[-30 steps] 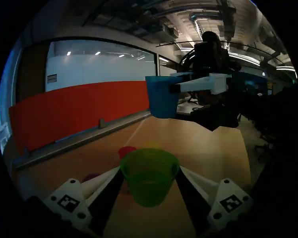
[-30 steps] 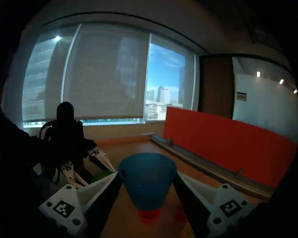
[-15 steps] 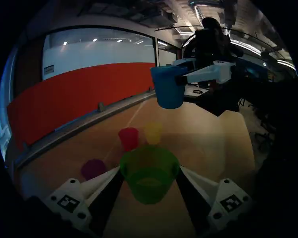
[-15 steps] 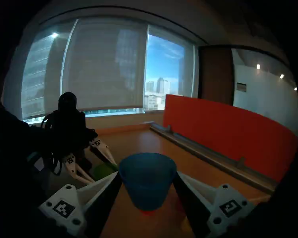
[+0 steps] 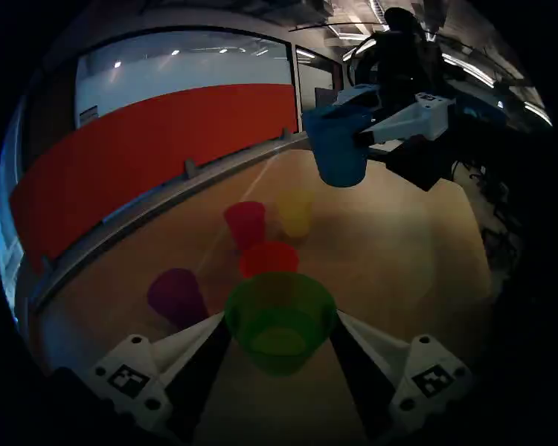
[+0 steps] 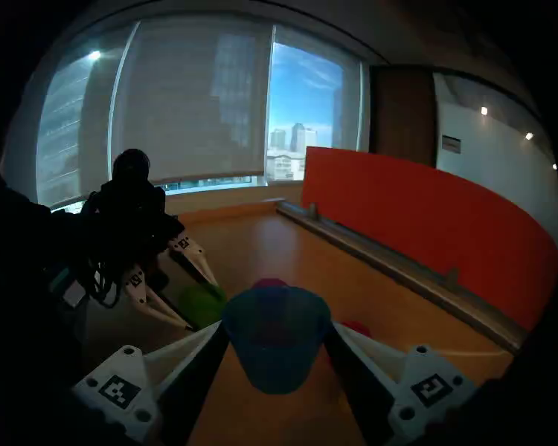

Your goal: Pour water

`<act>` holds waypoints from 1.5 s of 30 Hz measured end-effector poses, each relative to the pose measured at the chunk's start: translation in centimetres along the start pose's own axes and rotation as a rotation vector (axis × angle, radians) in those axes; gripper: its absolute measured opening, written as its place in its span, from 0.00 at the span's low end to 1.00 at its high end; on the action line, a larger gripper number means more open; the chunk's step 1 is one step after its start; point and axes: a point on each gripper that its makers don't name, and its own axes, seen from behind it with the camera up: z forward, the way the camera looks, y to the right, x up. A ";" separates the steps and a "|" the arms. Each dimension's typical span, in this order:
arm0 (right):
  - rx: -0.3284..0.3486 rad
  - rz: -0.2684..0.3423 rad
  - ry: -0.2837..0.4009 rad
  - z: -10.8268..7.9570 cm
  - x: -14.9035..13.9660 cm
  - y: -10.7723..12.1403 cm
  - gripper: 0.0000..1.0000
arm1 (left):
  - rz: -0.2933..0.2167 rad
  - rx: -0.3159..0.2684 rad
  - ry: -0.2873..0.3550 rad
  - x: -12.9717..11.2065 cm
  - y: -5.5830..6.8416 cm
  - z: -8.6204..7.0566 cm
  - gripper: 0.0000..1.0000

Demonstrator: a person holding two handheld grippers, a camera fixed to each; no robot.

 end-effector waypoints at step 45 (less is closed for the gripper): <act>-0.027 0.052 -0.137 2.5 -8.2 1.0 0.90 | -0.067 -0.056 -0.125 -6.1 0.4 2.0 0.86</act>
